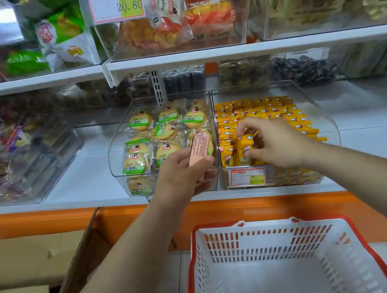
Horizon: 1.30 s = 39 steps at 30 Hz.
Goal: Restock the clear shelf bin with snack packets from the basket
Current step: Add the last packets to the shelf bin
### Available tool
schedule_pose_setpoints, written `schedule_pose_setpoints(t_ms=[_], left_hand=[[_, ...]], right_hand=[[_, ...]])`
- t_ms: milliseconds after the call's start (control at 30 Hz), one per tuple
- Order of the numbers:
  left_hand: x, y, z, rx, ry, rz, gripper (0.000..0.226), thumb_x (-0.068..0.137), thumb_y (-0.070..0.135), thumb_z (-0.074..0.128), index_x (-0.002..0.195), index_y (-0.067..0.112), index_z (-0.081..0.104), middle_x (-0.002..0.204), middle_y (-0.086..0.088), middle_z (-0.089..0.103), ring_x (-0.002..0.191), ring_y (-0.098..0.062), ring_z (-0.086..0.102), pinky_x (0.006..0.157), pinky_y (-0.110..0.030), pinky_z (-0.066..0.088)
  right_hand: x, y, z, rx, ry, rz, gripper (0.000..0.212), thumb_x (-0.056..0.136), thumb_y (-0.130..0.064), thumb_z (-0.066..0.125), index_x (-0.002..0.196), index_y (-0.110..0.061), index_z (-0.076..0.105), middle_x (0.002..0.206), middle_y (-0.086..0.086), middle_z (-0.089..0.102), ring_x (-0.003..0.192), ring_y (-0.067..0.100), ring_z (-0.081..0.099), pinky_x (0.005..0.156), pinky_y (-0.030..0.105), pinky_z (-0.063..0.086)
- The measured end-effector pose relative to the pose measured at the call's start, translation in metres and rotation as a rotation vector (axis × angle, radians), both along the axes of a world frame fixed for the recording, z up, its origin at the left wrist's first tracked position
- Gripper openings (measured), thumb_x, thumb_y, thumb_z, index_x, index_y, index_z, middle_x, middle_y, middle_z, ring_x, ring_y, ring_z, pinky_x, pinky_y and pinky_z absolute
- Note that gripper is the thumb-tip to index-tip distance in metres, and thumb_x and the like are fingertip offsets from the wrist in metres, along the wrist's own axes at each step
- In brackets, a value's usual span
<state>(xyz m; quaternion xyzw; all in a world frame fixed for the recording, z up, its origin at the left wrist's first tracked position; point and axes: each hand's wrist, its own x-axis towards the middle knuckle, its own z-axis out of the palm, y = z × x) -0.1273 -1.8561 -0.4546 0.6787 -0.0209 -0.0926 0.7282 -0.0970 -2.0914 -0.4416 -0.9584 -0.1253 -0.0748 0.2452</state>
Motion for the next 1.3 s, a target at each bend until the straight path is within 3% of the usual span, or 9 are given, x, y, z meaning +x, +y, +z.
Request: schedule_pose_setpoints(t_ms=[67, 200, 400, 533, 700, 867, 1067, 1167, 1300], left_hand=[[0.002, 0.0, -0.001, 0.004, -0.006, 0.005, 0.031, 0.093, 0.018, 0.074, 0.12, 0.021, 0.058, 0.087, 0.005, 0.078, 0.084, -0.016, 0.078, 0.068, -0.026, 0.062], [0.003, -0.001, -0.003, 0.011, 0.001, 0.015, 0.032, 0.092, 0.017, 0.075, 0.117, 0.023, 0.055, 0.094, 0.003, 0.076, 0.082, -0.015, 0.078, 0.067, -0.025, 0.063], [0.008, -0.001, -0.009, -0.001, 0.0, 0.031, 0.024, 0.091, 0.02, 0.076, 0.103, 0.03, 0.059, 0.094, 0.003, 0.076, 0.08, -0.016, 0.078, 0.068, -0.028, 0.064], [0.007, -0.007, -0.01, -0.009, -0.002, 0.029, 0.024, 0.091, 0.02, 0.076, 0.105, 0.029, 0.059, 0.084, 0.007, 0.078, 0.077, -0.019, 0.078, 0.068, -0.029, 0.064], [0.003, -0.013, -0.009, 0.037, 0.003, 0.053, 0.029, 0.092, 0.02, 0.075, 0.115, 0.02, 0.058, 0.093, 0.0, 0.075, 0.072, -0.017, 0.077, 0.064, -0.028, 0.064], [0.0, -0.019, -0.011, 0.057, 0.019, 0.027, 0.031, 0.094, 0.024, 0.074, 0.121, 0.03, 0.06, 0.103, -0.001, 0.073, 0.069, -0.016, 0.077, 0.054, -0.023, 0.057], [0.0, -0.032, -0.016, 0.086, 0.021, -0.075, 0.036, 0.093, 0.025, 0.074, 0.126, 0.026, 0.059, 0.106, -0.003, 0.075, 0.071, -0.012, 0.076, 0.055, -0.021, 0.055], [-0.003, -0.039, -0.019, 0.125, -0.012, -0.086, 0.036, 0.089, 0.024, 0.078, 0.118, 0.022, 0.058, 0.104, -0.005, 0.075, 0.072, -0.015, 0.076, 0.055, -0.02, 0.054], [-0.006, -0.049, -0.021, 0.272, -0.141, -0.065, 0.041, 0.083, 0.025, 0.084, 0.113, 0.025, 0.056, 0.103, -0.007, 0.073, 0.073, -0.017, 0.073, 0.053, -0.023, 0.053]], right_hand=[[0.0, 0.002, 0.001, -0.097, -0.031, 0.012, 0.041, 0.075, -0.027, 0.086, 0.1, -0.041, 0.056, 0.085, -0.014, 0.064, 0.07, 0.004, 0.056, 0.06, 0.026, 0.039], [-0.005, 0.005, -0.006, -0.129, -0.147, 0.011, 0.029, 0.084, -0.035, 0.077, 0.111, -0.028, 0.071, 0.105, -0.009, 0.069, 0.088, 0.006, 0.06, 0.078, 0.029, 0.047], [-0.022, 0.001, -0.037, -0.189, -0.259, 0.026, 0.038, 0.091, -0.039, 0.066, 0.127, -0.025, 0.068, 0.127, -0.004, 0.068, 0.115, 0.017, 0.065, 0.097, 0.033, 0.05], [-0.028, -0.006, -0.053, -0.297, -0.275, 0.056, 0.06, 0.089, -0.051, 0.065, 0.142, -0.026, 0.055, 0.143, -0.007, 0.055, 0.123, 0.016, 0.06, 0.102, 0.036, 0.046], [-0.027, -0.004, -0.064, -0.341, -0.303, 0.085, 0.044, 0.091, -0.039, 0.068, 0.13, -0.02, 0.066, 0.126, -0.003, 0.069, 0.111, 0.024, 0.063, 0.087, 0.043, 0.056], [-0.025, -0.005, -0.059, -0.301, -0.168, 0.076, 0.049, 0.094, -0.049, 0.057, 0.14, -0.03, 0.055, 0.14, -0.012, 0.057, 0.126, 0.015, 0.048, 0.105, 0.039, 0.043], [-0.029, -0.002, -0.028, 0.276, -0.05, -0.05, 0.046, 0.089, -0.05, 0.064, 0.134, -0.041, 0.057, 0.124, -0.021, 0.062, 0.11, 0.002, 0.059, 0.093, 0.029, 0.051], [-0.033, 0.005, -0.019, 0.709, 0.228, 0.001, 0.033, 0.094, -0.048, 0.06, 0.126, -0.041, 0.062, 0.107, -0.011, 0.073, 0.091, 0.019, 0.073, 0.075, 0.036, 0.061], [-0.036, 0.011, -0.01, 0.859, 0.4, -0.015, 0.034, 0.086, -0.047, 0.067, 0.112, -0.025, 0.063, 0.089, 0.005, 0.078, 0.074, 0.025, 0.075, 0.055, 0.032, 0.057]])
